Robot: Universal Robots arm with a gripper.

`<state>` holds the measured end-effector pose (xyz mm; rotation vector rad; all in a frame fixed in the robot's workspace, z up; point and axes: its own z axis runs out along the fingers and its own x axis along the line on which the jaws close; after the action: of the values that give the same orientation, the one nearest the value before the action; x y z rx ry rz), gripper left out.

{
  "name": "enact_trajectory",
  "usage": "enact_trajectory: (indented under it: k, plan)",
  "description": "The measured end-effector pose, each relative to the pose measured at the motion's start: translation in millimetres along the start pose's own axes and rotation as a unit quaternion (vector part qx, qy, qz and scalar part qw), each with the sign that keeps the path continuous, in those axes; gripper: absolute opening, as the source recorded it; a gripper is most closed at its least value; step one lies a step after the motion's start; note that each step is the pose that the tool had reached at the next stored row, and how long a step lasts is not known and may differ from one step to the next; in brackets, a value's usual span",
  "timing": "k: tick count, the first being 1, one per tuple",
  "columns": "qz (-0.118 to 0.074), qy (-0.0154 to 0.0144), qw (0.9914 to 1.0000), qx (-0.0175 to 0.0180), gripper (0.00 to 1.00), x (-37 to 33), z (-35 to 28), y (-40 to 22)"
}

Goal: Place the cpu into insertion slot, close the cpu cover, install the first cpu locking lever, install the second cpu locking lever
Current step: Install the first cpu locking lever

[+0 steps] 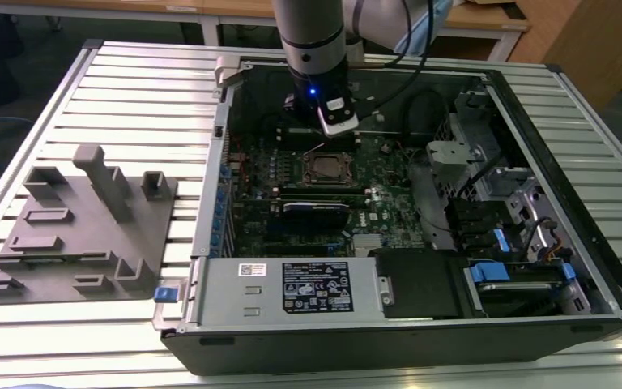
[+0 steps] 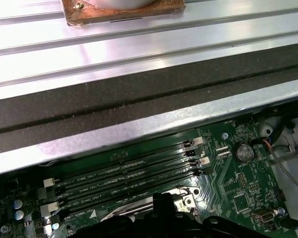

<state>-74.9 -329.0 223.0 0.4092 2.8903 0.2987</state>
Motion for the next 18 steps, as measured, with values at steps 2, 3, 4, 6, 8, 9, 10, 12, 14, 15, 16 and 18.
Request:
enact_trajectory:
  k: [2, 3, 4, 6, 8, 9, 10, 12, 14, 15, 16, 18]
  plan:
    - [0.000, 0.0001, 1.00000, 0.0001, 0.11, 0.4, 0.5, 0.6]
    - [0.000, 0.0000, 1.00000, 0.0001, 0.11, 0.7, 0.8, 1.2]
    - [0.000, 0.0000, 1.00000, 0.0001, 0.11, 1.0, 1.1, 1.9]
    - [0.000, 0.0000, 1.00000, 0.0001, 0.11, 1.5, 1.5, 3.1]
    - [0.000, 0.0000, 1.00000, 0.0001, 0.11, 2.0, 1.8, 4.2]
    - [0.000, 0.0000, 1.00000, 0.0001, 0.11, 2.3, 2.0, 4.7]
    - [0.000, 0.0000, 1.00000, 0.0001, 0.11, 2.5, 2.1, 5.0]
    - [0.000, 0.0001, 1.00000, -0.0002, 0.11, 2.7, 2.3, 5.3]
    - [0.000, 0.0003, 1.00000, -0.0008, 0.11, 3.0, 2.6, 5.6]
    - [0.000, 0.0005, 1.00000, -0.0014, 0.11, 3.2, 2.6, 5.7]
    - [0.001, 0.0009, 1.00000, -0.0029, 0.11, 3.4, 2.8, 5.7]
    - [0.001, 0.0015, 0.99998, -0.0055, 0.11, 3.6, 3.2, 5.7]
